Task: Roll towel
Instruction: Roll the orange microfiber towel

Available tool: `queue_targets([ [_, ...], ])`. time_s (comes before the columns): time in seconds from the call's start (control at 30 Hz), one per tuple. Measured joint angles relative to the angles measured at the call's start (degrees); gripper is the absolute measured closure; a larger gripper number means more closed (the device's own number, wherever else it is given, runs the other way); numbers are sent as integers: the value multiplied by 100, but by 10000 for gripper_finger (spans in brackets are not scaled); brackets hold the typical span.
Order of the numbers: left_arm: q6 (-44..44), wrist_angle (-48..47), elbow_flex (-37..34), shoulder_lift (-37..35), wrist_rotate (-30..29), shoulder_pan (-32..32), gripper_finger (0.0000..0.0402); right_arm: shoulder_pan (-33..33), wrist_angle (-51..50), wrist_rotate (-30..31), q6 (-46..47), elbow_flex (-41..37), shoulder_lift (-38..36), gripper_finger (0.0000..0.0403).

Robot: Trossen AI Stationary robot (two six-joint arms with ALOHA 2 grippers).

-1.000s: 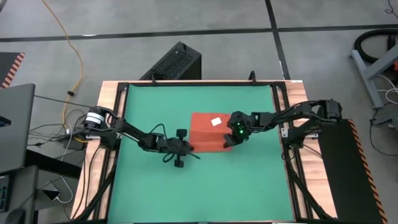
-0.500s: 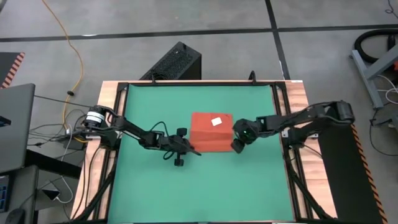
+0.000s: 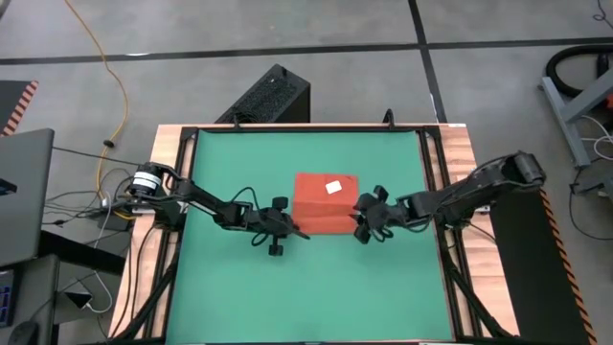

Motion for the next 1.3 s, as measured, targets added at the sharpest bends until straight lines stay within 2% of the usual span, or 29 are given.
queue_targets([
  [0.3, -197, 75, 0, 2, 75, 0, 402, 33, 192, -107, 377, 0, 1097, 282],
  [0.53, -298, 303, 68, -463, 126, -33, 401, 270, 309, -112, 571, 8, 1286, 282],
  [0.63, 227, 411, 212, -931, 19, 3, 401, 297, 296, -117, 552, 10, 1288, 282],
  [0.73, 938, 627, 271, -1064, 22, 247, 402, 295, 301, -117, 406, 10, 1290, 282],
  [0.87, 1059, 723, 269, -826, 921, 785, 401, 295, 326, -121, 202, 7, 1292, 282],
  [0.97, 1144, 652, 262, -522, 1178, 1046, 401, 295, 339, -136, 119, 7, 1292, 282],
  [1.07, 1346, 704, 278, -272, 1304, 1171, 401, 295, 348, -141, 22, 7, 1294, 282],
  [1.3, 1339, 244, 504, 102, 1052, 1486, 401, 321, 360, -145, 2, 3, 1294, 282],
])
